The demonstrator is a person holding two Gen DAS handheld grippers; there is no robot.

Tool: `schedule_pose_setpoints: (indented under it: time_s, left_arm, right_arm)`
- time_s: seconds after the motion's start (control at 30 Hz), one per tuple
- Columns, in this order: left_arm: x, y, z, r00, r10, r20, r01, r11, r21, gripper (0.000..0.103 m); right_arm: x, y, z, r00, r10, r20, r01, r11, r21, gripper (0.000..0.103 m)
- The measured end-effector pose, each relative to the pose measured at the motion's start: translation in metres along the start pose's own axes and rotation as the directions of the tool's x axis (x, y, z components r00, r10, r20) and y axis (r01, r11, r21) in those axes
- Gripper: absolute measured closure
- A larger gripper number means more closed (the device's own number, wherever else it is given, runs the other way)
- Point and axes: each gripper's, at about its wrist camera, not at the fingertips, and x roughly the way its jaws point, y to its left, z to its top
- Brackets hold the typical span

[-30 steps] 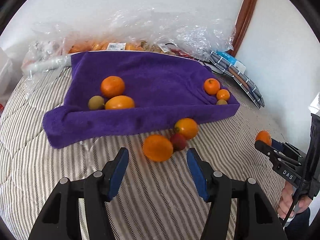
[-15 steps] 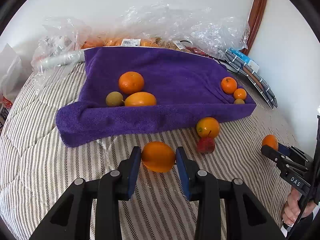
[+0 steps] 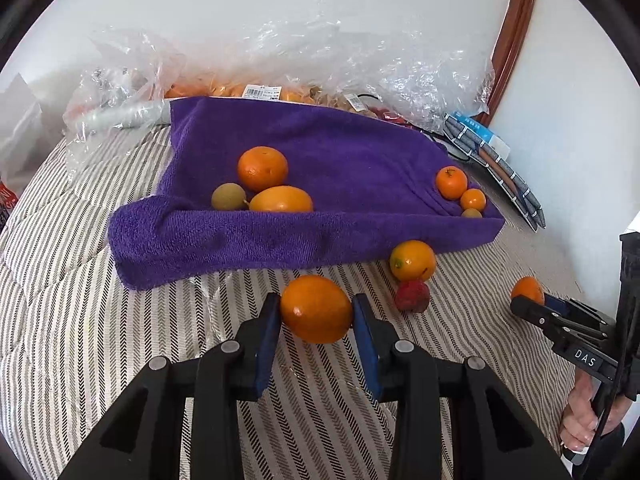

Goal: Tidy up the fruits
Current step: 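Carry both oranges over the purple towel with both grippers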

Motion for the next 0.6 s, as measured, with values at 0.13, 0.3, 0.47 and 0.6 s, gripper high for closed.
schedule_pose_setpoints:
  time_s: [0.13, 0.3, 0.47, 0.6]
  left_arm:
    - [-0.007, 0.0, 0.005, 1.0, 0.009, 0.005, -0.009, 1.0, -0.004, 0.069]
    - [-0.024, 0.003, 0.02, 0.999, 0.043, 0.029, -0.043, 0.999, 0.005, 0.069]
    - [-0.036, 0.016, 0.042, 0.996, 0.072, 0.058, -0.07, 0.997, -0.027, 0.069]
    - [-0.039, 0.026, 0.06, 0.992, 0.093, 0.08, -0.089, 0.995, -0.047, 0.069]
  right_arm:
    - [0.001, 0.001, 0.003, 1.0, -0.011, -0.001, 0.011, 1.0, -0.007, 0.061]
    - [-0.008, 0.002, 0.019, 0.999, -0.007, 0.036, 0.007, 1.0, -0.002, 0.061]
    - [-0.017, 0.007, 0.044, 0.996, -0.007, 0.085, 0.008, 1.0, -0.013, 0.061]
    - [-0.018, 0.011, 0.061, 0.993, -0.011, 0.115, 0.014, 0.999, -0.03, 0.061]
